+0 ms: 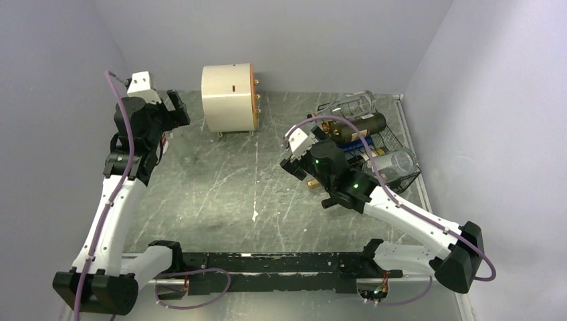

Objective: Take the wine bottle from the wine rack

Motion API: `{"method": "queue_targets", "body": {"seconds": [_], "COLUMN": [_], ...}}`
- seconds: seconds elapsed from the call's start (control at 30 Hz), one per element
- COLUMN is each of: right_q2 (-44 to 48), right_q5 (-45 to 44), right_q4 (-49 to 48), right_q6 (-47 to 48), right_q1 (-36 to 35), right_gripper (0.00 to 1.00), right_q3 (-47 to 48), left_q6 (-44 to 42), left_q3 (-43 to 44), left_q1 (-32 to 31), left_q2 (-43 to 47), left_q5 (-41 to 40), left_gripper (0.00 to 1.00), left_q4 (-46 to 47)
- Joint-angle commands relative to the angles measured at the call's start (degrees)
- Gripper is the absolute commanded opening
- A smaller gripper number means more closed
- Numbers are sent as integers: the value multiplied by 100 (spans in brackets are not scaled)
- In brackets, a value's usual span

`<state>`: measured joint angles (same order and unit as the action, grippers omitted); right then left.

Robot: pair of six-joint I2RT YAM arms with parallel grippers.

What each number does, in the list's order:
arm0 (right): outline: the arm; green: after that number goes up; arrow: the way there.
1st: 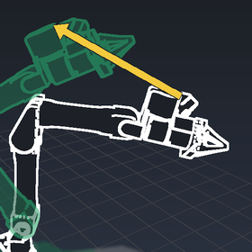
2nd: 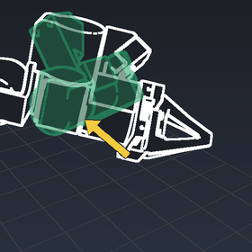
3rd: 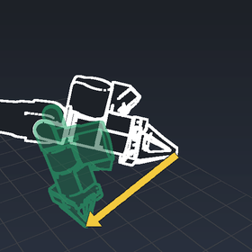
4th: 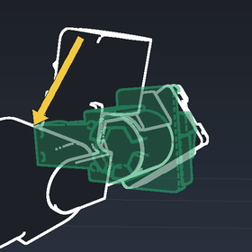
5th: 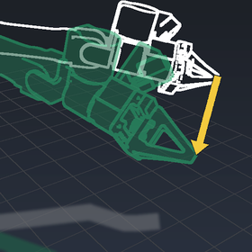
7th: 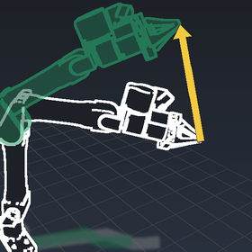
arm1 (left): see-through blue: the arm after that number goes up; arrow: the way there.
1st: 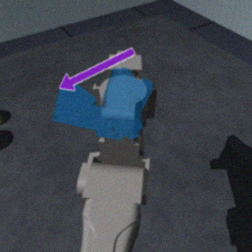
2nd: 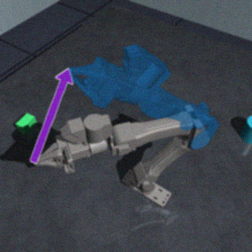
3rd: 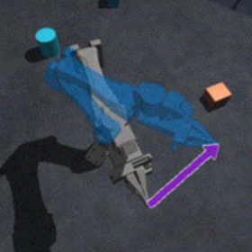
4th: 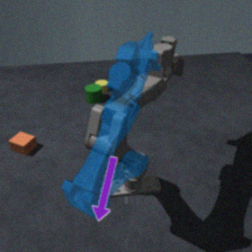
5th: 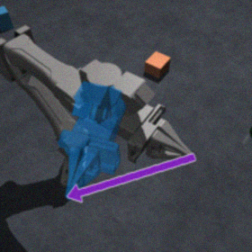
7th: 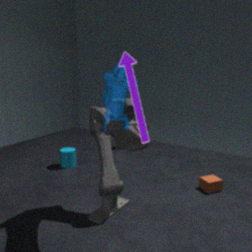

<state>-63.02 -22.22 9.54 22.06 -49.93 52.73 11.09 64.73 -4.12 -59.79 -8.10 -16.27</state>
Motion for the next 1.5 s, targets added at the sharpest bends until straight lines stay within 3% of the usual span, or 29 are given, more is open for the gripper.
{"method": "queue_targets", "body": {"seconds": [0.0, 0.1, 0.23, 0.3, 0.4, 0.6, 0.77, 0.87, 1.47], "right_q2": [-135, -214, -267, -443, -723, -1039, -935, -1134, -1928], "right_q5": [-536, -665, -168, -144, 25, 278, 941, 1018, 1429], "right_q4": [869, 950, 837, 765, 586, -303, -1870, -2323, -3510], "right_q6": [1634, 2299, 2934, 3154, 3311, 3713, 4434, 4628, 4936], "right_q1": [28, 133, 627, 845, 1171, 1426, 1913, 2120, 2140], "right_gripper": [100, 100, 100, 100, 100, 100, 100, 100, 92], "right_q3": [60, -10, -164, -227, -264, -554, -1329, -1432, -1683], "left_q6": [-103, -109, -139, -189, -227, -341, -373, -342, -318], "left_q3": [-28, -48, -124, -171, -219, -280, -340, -389, -525], "left_q1": [-347, -520, -673, -722, -784, -953, -1215, -1334, -1395], "left_q2": [336, 489, 691, 779, 871, 941, 903, 953, 1065], "left_q5": [-328, -529, -605, -542, -468, -212, -95, 36, -71], "left_gripper": [99, 99, 96, 99, 96, 93, 93, 93, 93], "left_q4": [37, 40, 115, 176, 234, 338, 407, 420, 528]}}
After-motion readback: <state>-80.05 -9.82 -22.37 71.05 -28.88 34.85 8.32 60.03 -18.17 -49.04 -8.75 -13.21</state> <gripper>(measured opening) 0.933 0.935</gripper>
